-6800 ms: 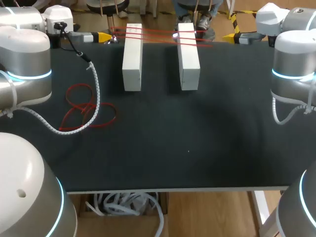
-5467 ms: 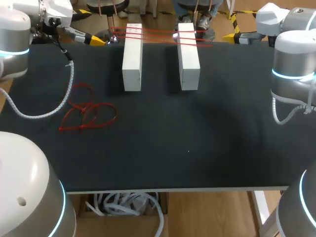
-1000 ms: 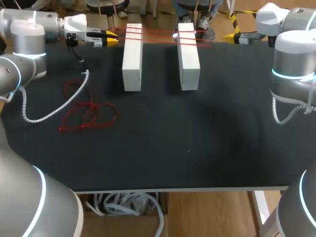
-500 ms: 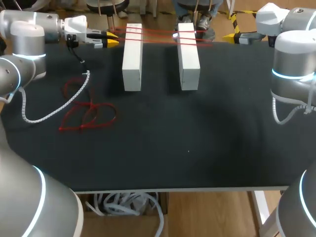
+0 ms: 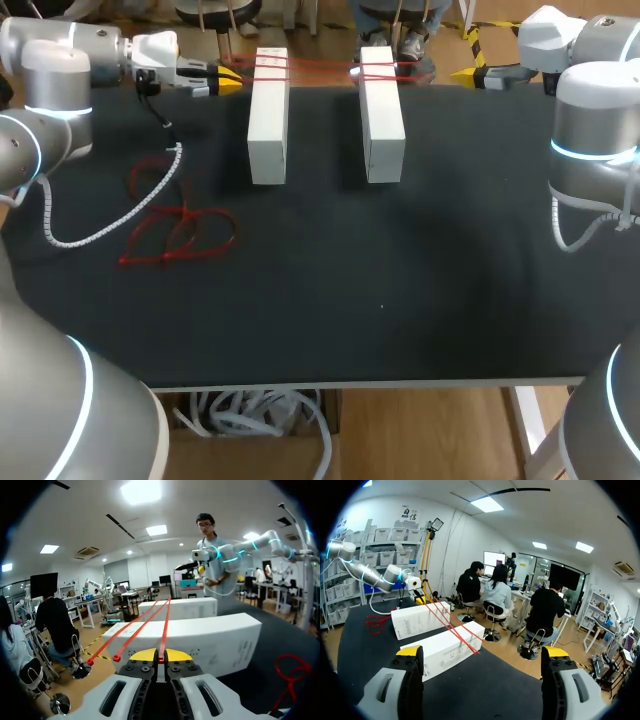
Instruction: Grab the tape and strap the tape.
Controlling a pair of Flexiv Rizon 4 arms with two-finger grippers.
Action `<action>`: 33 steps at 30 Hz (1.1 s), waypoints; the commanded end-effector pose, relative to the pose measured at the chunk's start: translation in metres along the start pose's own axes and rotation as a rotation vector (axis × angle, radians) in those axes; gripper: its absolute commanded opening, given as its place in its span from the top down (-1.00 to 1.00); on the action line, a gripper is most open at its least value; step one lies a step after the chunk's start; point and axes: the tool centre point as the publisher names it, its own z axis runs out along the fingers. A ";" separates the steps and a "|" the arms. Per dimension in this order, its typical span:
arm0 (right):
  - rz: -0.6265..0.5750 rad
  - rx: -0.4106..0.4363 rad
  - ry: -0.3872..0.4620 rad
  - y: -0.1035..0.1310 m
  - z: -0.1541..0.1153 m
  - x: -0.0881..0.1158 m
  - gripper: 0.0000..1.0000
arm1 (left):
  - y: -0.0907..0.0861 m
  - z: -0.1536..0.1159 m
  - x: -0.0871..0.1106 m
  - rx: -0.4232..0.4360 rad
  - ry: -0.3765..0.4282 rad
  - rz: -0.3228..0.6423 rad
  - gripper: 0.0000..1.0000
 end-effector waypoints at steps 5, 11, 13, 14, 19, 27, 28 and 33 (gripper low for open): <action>0.000 0.002 0.001 0.000 0.000 0.000 -1.00 | -0.006 0.002 0.003 0.011 0.064 0.039 1.00; 0.000 0.002 0.001 0.000 0.000 0.000 -1.00 | -0.019 0.000 0.018 0.094 0.020 0.082 1.00; 0.000 0.002 0.001 0.000 0.000 0.000 -1.00 | -0.026 0.000 0.024 0.106 0.006 0.105 1.00; 0.000 0.002 0.001 0.000 0.000 0.000 -1.00 | -0.029 0.001 0.027 0.108 0.002 0.097 1.00; 0.000 0.002 0.001 0.000 0.000 0.000 -1.00 | -0.050 0.008 0.039 0.117 0.006 0.101 1.00; 0.000 0.002 0.001 0.000 0.000 0.000 -1.00 | -0.085 0.020 0.060 0.164 0.020 0.051 1.00; 0.000 0.002 0.001 0.000 0.000 0.000 -1.00 | -0.090 0.020 0.063 0.179 0.007 0.033 1.00; 0.000 0.002 0.001 0.000 0.000 0.000 -1.00 | -0.115 0.018 0.072 0.212 -0.020 -0.036 1.00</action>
